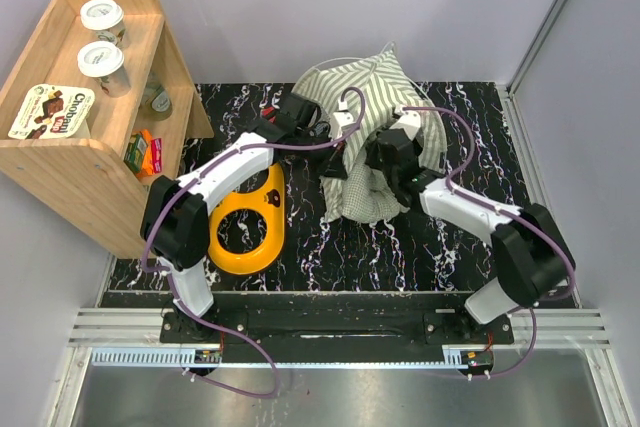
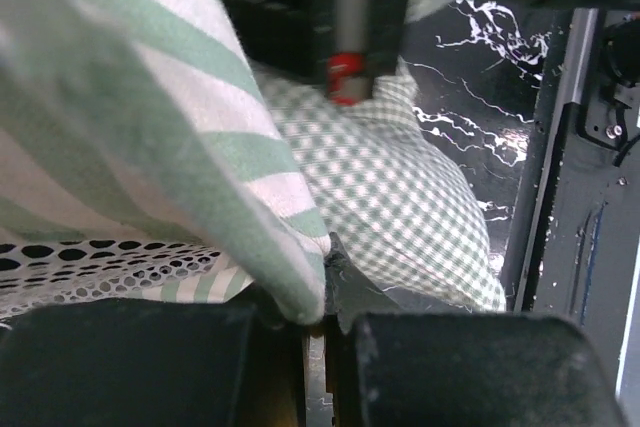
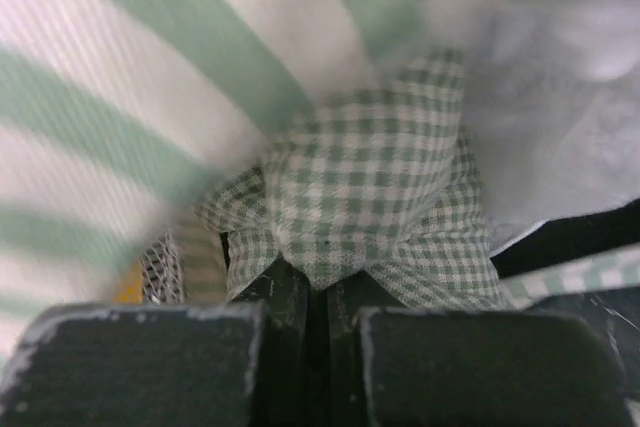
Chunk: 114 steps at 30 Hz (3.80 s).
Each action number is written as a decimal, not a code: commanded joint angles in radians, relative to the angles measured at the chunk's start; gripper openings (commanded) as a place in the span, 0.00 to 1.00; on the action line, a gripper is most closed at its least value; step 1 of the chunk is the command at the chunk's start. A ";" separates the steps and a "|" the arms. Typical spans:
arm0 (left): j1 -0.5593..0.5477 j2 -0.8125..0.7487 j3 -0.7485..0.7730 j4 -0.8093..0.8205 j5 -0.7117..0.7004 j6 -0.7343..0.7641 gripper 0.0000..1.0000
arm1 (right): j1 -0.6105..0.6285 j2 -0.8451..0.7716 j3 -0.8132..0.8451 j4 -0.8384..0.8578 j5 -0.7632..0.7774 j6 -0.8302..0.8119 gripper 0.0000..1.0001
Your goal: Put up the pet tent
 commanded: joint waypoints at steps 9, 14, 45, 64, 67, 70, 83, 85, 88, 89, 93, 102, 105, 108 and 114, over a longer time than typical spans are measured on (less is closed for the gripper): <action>0.031 -0.004 0.036 -0.022 0.138 -0.004 0.00 | 0.014 0.090 0.069 0.280 -0.180 -0.176 0.38; 0.089 0.007 0.024 -0.003 0.087 -0.024 0.00 | 0.013 -0.033 -0.063 0.199 -0.367 -0.253 0.90; 0.105 0.037 0.096 -0.166 0.026 0.160 0.00 | 0.085 -0.513 0.134 -0.792 -0.936 -1.098 0.98; 0.103 0.079 0.169 -0.313 0.067 0.312 0.00 | 0.241 -0.111 -0.118 -0.432 -0.113 -1.427 0.93; 0.103 0.091 0.194 -0.342 0.082 0.332 0.00 | 0.241 -0.100 -0.113 -0.363 -0.068 -1.454 0.54; 0.103 0.111 0.223 -0.379 0.093 0.362 0.00 | 0.241 -0.106 -0.097 -0.296 -0.030 -1.503 0.16; 0.103 0.206 0.378 -0.660 0.176 0.572 0.00 | 0.240 -0.047 -0.034 0.156 -0.097 -1.959 0.00; 0.103 0.223 0.402 -0.706 0.190 0.606 0.00 | 0.232 -0.012 -0.018 0.160 -0.148 -1.993 0.00; 0.103 0.226 0.410 -0.731 0.208 0.631 0.00 | 0.179 0.074 -0.001 0.169 -0.202 -2.010 0.00; 0.103 0.223 0.413 -0.737 0.210 0.639 0.00 | 0.159 0.102 0.002 0.176 -0.208 -2.011 0.00; 0.103 0.215 0.412 -0.763 0.216 0.674 0.00 | 0.074 0.211 0.023 0.169 -0.248 -1.968 0.00; 0.103 0.231 0.435 -0.852 0.223 0.738 0.00 | -0.006 0.311 0.190 0.088 -0.309 -1.747 0.00; 0.103 0.234 0.433 -0.853 0.223 0.741 0.00 | 0.030 0.242 0.190 0.102 -0.349 -1.798 0.00; 0.103 0.252 0.455 -0.859 0.222 0.737 0.00 | 0.083 0.197 0.216 0.088 -0.326 -1.903 0.00; 0.097 0.280 0.485 -0.893 0.257 0.741 0.00 | 0.082 0.229 0.258 0.099 -0.317 -2.052 0.00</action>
